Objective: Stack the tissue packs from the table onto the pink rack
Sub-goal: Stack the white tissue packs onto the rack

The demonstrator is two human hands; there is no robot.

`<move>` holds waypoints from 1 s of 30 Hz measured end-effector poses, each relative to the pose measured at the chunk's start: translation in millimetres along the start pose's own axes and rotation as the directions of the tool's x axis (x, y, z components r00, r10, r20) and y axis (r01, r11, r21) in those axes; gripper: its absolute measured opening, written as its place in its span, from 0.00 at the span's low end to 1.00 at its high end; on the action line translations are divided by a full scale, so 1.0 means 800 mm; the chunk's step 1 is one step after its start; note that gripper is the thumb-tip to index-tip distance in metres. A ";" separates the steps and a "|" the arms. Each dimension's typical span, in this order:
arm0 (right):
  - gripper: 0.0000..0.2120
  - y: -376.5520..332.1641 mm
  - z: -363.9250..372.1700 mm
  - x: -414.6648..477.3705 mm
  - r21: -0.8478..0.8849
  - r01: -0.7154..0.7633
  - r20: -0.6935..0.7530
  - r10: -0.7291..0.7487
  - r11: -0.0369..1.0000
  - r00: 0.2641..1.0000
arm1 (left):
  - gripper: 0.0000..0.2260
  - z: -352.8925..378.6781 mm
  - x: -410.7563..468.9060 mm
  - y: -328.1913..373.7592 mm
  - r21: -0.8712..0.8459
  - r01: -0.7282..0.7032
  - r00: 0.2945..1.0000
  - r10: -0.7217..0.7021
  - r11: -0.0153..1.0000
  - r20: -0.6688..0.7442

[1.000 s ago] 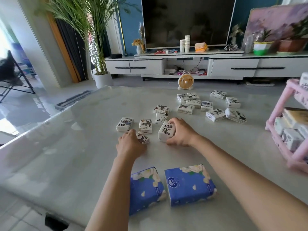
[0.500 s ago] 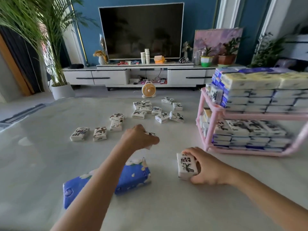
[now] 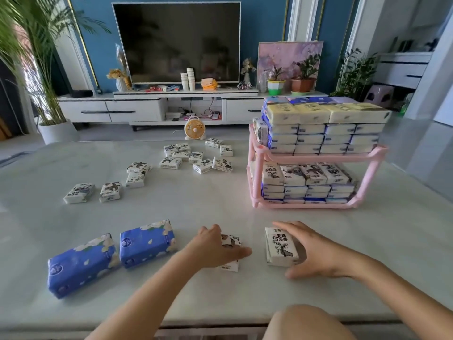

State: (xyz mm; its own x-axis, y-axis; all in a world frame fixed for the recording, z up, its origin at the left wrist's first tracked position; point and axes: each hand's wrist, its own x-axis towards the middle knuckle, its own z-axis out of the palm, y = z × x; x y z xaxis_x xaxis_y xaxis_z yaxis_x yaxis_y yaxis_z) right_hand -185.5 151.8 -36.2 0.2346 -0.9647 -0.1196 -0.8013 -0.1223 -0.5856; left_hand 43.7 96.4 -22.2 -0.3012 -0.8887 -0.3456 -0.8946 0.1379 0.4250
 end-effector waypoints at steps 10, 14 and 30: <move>0.44 0.006 -0.015 -0.016 0.067 0.085 -0.052 -0.081 0.994 0.995 | 0.42 0.003 -0.019 -0.001 0.069 -0.247 0.969 0.246 0.967 0.013; 0.35 -0.002 -0.015 -0.015 0.033 0.127 -0.063 -0.125 0.991 0.990 | 0.37 -0.002 -0.020 0.015 0.056 -0.257 0.966 0.258 0.965 -0.019; 0.26 -0.072 -0.337 0.037 0.087 0.244 -0.471 -0.176 0.966 0.865 | 0.33 -0.278 0.055 0.218 0.006 -0.575 0.688 0.487 0.818 -0.537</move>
State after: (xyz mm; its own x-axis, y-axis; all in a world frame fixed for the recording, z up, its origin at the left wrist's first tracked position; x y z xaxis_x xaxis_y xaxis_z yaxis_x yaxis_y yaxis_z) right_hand -280.4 67.1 210.3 0.0852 -0.9222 0.3772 -0.6691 -0.3335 -0.6642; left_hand -51.7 -15.6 222.7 -0.4657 -0.7796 0.4187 -0.5611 0.6260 0.5416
